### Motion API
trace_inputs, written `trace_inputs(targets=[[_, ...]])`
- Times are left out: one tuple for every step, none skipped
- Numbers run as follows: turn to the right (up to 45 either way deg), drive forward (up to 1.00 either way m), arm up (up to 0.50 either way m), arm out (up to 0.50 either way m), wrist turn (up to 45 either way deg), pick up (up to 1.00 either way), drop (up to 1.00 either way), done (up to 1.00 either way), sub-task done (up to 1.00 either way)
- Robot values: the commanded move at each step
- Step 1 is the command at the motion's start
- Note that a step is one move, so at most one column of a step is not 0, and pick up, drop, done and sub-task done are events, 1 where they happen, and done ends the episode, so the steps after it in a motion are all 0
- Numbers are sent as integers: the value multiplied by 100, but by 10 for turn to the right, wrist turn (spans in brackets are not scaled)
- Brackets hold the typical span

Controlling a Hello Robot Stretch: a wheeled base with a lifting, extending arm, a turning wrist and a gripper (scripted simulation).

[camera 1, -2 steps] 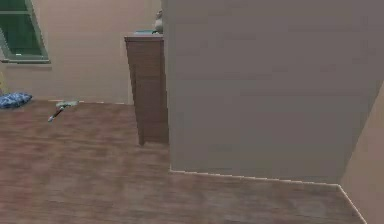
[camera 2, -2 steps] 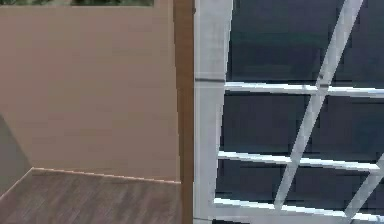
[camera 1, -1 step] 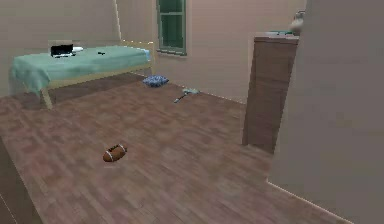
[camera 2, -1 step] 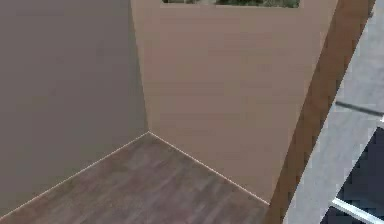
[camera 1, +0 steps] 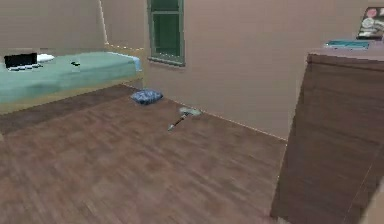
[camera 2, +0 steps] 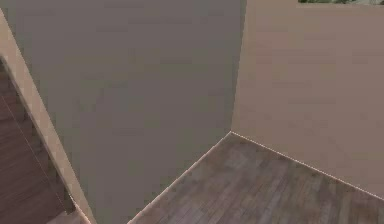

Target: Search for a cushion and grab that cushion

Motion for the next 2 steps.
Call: trace_inputs(targets=[[-30, 0, 0, 0, 0, 0, 0, 0, 0], [0, 100, 0, 0, 0, 0, 0, 0, 0]])
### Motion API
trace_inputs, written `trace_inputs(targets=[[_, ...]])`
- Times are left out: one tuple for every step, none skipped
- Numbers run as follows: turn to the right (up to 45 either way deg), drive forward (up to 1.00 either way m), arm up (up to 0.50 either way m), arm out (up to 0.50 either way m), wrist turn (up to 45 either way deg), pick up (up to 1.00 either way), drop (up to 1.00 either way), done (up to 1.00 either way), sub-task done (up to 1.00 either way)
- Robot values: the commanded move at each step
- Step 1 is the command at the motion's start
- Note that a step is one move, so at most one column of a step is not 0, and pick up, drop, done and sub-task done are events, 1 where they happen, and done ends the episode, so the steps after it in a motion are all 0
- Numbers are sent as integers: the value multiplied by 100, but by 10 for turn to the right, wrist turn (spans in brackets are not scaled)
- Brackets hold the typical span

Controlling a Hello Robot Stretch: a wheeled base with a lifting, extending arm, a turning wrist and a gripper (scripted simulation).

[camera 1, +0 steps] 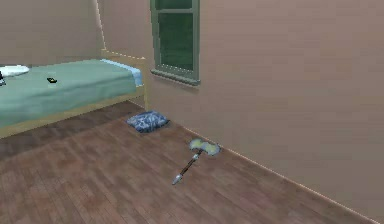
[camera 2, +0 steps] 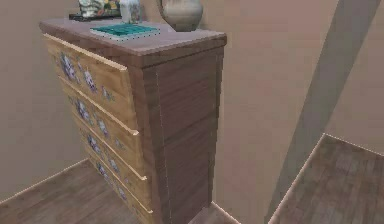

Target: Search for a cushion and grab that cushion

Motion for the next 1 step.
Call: trace_inputs(targets=[[-60, 0, 0, 0, 0, 0, 0, 0, 0]])
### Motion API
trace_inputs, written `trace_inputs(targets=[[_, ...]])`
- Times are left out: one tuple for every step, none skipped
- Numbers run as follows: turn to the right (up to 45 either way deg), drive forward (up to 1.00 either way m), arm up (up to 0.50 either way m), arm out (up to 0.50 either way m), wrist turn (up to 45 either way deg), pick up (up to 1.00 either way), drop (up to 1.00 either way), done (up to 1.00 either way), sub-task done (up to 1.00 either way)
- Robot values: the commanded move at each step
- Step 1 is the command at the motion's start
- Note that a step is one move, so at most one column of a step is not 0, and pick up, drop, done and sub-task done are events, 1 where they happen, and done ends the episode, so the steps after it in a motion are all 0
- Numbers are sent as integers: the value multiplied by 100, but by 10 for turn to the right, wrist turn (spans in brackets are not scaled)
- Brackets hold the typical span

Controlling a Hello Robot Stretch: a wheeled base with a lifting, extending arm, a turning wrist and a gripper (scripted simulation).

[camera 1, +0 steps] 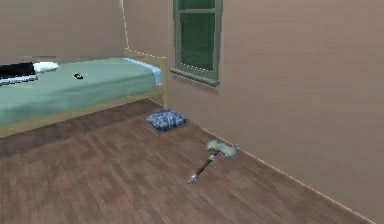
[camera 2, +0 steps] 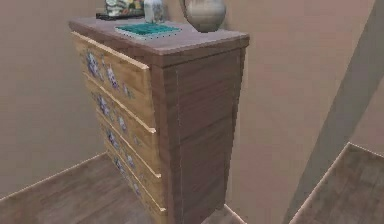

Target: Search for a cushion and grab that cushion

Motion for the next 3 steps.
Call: trace_inputs(targets=[[0, 20, 0, 0, 0, 0, 0, 0, 0], [-300, 0, 0, 0, 0, 0, 0, 0, 0], [0, 100, 0, 0, 0, 0, 0, 0, 0]])
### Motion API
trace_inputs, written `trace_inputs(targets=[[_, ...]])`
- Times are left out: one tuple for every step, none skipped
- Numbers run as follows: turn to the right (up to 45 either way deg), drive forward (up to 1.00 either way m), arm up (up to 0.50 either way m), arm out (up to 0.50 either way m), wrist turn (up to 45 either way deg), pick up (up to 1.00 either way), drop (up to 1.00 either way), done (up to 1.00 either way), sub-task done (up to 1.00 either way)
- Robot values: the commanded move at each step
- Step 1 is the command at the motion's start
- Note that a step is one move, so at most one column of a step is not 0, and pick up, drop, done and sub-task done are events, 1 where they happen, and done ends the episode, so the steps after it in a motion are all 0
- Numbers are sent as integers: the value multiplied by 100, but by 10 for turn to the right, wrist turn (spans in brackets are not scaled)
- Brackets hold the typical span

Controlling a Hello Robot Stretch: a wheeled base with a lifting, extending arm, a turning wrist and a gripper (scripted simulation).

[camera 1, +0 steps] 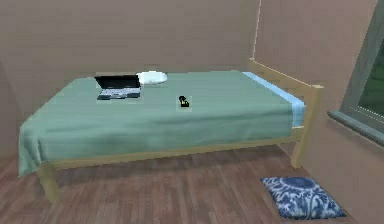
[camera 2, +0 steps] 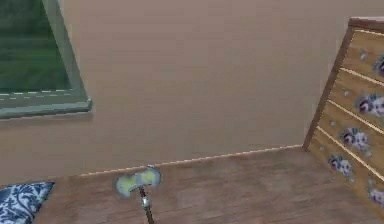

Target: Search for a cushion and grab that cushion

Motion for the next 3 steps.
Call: trace_inputs(targets=[[-150, 0, 0, 0, 0, 0, 0, 0, 0], [0, 15, 0, 0, 0, 0, 0, 0, 0], [240, 0, 0, 0, 0, 0, 0, 0, 0]])
